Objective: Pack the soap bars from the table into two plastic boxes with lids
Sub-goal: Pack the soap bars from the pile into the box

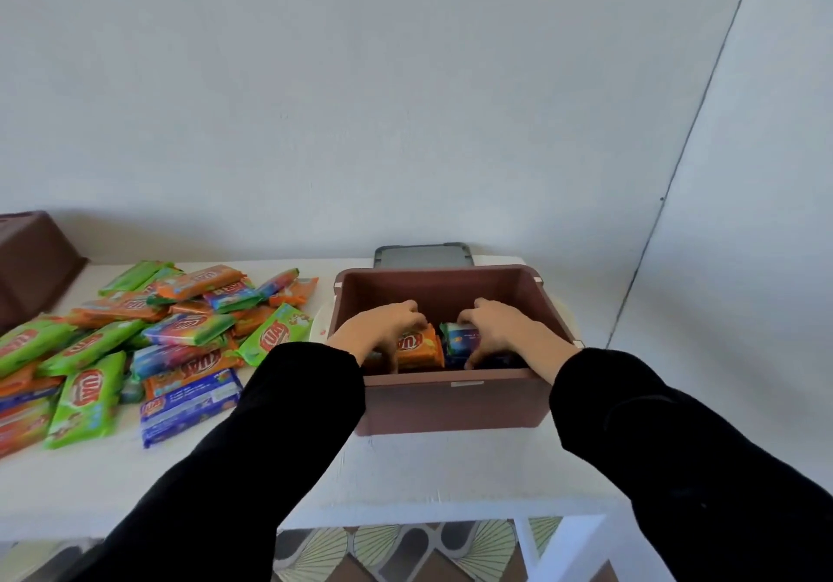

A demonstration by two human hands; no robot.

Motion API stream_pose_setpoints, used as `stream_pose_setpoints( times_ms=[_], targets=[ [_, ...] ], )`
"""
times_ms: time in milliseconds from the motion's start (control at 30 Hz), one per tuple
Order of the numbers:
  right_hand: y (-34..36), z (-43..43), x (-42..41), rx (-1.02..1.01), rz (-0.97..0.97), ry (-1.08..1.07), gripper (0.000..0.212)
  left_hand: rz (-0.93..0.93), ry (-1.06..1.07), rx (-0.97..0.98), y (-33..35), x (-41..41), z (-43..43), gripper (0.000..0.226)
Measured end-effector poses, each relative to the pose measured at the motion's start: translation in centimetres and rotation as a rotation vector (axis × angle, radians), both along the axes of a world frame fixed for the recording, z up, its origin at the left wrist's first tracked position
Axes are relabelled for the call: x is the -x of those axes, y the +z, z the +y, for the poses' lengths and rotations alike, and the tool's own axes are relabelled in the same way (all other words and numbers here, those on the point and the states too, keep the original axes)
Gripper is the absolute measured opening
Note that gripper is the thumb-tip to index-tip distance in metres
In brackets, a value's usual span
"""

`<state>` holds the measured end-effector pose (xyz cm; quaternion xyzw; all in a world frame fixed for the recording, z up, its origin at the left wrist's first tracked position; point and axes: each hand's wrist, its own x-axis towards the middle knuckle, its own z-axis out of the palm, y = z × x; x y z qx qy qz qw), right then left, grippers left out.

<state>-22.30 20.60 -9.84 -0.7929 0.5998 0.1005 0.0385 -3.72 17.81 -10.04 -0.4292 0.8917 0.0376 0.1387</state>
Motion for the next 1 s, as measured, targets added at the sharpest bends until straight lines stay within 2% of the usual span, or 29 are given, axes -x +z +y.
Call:
stream_pose_setpoints(
  times_ms=[100,233,400,533,600,667,767,833,900,1000],
  targets=[
    [-0.2,-0.3,-0.3,0.010,0.143,0.073,0.082,-0.123,-0.067,0.131,-0.7,0.7,0.4,0.089],
    [0.3,-0.9,-0.8,0.050,0.280,0.167,0.087,-0.096,-0.125,0.187,-0.9,0.8,0.1,0.070],
    [-0.3,-0.8,-0.7,0.085,0.245,0.143,0.082,-0.027,-0.112,0.201,-1.5,0.7,-0.3,0.067],
    [0.0,-0.7,-0.5,0.107,0.194,0.114,0.075,-0.054,-0.070,0.153,-1.0,1.1,-0.3,0.090],
    [0.6,-0.7,-0.6,0.117,0.141,0.080,0.068,-0.021,-0.045,0.117,-0.3,1.0,0.1,0.088],
    [1.5,-0.8,-0.8,0.141,0.032,0.028,0.063,0.106,-0.012,0.110,0.6,0.2,0.3,0.070],
    [4.0,-1.1,-2.2,0.200,-0.204,-0.012,0.053,0.566,0.132,0.123,3.3,-3.0,0.9,0.032],
    [6.0,-1.4,-4.6,0.232,-0.353,-0.014,0.047,0.835,0.230,0.205,5.4,-6.5,1.4,0.017],
    [7.6,-1.8,-7.8,0.273,-0.473,0.043,0.040,0.957,0.282,0.344,7.1,-10.7,2.1,0.013],
    [8.8,-2.0,-14.2,0.250,-0.566,0.190,0.035,0.962,0.482,0.453,7.7,-17.9,3.6,0.014]
  ],
)
